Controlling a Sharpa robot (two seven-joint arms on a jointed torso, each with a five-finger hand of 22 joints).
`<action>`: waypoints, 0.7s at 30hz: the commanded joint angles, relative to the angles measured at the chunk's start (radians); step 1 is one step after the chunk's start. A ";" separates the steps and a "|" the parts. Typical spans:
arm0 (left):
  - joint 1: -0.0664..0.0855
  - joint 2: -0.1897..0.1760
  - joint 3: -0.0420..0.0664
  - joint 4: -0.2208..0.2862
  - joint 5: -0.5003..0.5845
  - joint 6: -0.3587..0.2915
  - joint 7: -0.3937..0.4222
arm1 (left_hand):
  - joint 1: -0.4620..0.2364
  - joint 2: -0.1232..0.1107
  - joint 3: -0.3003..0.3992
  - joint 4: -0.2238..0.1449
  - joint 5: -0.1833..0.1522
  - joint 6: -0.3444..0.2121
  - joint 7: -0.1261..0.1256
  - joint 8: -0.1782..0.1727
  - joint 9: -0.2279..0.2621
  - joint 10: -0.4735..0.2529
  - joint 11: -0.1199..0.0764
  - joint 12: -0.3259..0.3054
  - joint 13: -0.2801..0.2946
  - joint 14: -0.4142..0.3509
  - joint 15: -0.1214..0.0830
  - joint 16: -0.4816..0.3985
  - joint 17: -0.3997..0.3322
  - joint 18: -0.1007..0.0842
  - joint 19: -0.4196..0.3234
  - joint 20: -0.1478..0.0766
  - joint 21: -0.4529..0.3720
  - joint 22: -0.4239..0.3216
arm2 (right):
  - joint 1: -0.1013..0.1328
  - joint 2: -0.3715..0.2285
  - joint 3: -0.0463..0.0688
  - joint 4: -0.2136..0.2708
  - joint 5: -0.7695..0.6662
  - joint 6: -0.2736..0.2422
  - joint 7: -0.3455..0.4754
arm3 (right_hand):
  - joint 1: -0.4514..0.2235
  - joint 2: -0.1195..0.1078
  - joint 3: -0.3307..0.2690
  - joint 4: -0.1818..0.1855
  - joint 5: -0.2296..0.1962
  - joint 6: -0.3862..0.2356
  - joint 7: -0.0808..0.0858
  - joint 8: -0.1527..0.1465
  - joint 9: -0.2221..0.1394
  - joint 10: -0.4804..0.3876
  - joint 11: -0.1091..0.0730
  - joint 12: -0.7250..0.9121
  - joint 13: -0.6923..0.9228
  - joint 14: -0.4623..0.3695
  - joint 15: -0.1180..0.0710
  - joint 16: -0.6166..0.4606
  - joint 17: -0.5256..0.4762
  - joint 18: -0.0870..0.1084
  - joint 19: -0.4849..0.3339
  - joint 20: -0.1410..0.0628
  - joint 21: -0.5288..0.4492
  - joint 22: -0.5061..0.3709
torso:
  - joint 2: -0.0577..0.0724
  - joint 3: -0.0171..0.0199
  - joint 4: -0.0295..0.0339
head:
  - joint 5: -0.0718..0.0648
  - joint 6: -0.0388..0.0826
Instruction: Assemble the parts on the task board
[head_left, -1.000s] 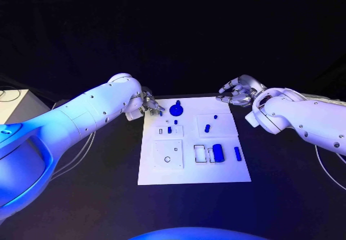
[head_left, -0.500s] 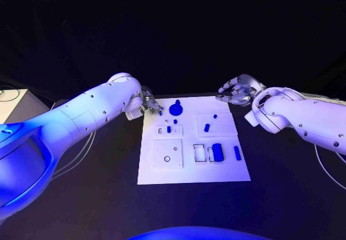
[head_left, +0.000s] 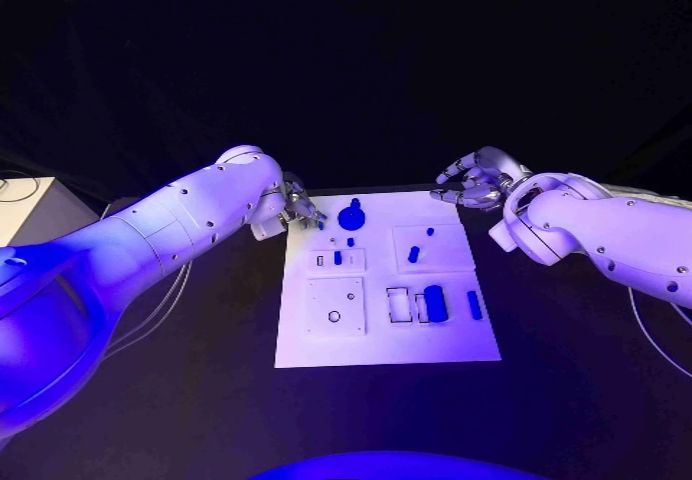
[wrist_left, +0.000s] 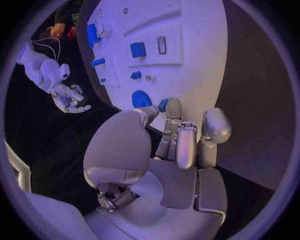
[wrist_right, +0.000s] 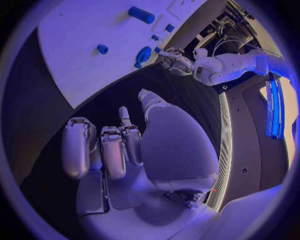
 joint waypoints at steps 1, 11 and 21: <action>0.001 0.003 -0.002 -0.001 0.011 0.027 0.001 | 0.001 -0.009 0.007 -0.001 -0.003 -0.002 0.000 0.004 0.001 0.005 -0.005 0.005 -0.001 0.039 -0.006 0.004 0.071 -0.004 0.008 0.000 0.007 0.002 | 0.000 0.000 0.001 0.003 -0.003 0.008 0.008 | -0.007 0.001 0.006 0.000 0.003 -0.005 0.000 0.006 -0.001 0.006 -0.001 0.007 0.164 0.093 0.005 -0.006 0.216 -0.006 0.043 0.003 -0.005 0.066 | 0.001 0.0001 -0.0007 | 0.000 0.000; 0.001 0.005 -0.006 -0.004 0.022 0.025 0.002 | 0.046 -0.008 0.099 -0.043 -0.001 -0.010 -0.004 0.010 0.010 0.004 -0.008 0.005 -0.003 0.039 -0.010 0.007 0.072 -0.005 0.009 -0.003 0.011 0.009 | 0.000 -0.001 0.001 0.003 -0.003 0.009 0.008 | -0.008 0.001 0.008 0.000 0.004 -0.004 -0.001 0.007 -0.001 0.008 -0.001 0.008 0.165 0.093 0.005 -0.007 0.215 -0.006 0.043 0.003 -0.005 0.066 | 0.000 0.0003 0.0001 | -0.001 0.000; 0.001 0.003 -0.007 -0.002 0.043 0.002 0.016 | 0.056 -0.005 0.261 -0.163 0.002 -0.023 0.000 0.035 0.040 0.009 -0.007 0.000 -0.011 0.041 -0.008 0.011 0.076 -0.006 0.010 -0.003 0.018 0.019 | 0.000 0.000 0.001 0.001 -0.003 0.011 0.008 | -0.008 0.001 0.008 0.000 0.004 -0.004 -0.001 0.007 -0.001 0.008 -0.001 0.008 0.165 0.093 0.005 -0.007 0.215 -0.006 0.043 0.003 -0.005 0.066 | 0.000 0.0000 0.0001 | 0.000 -0.002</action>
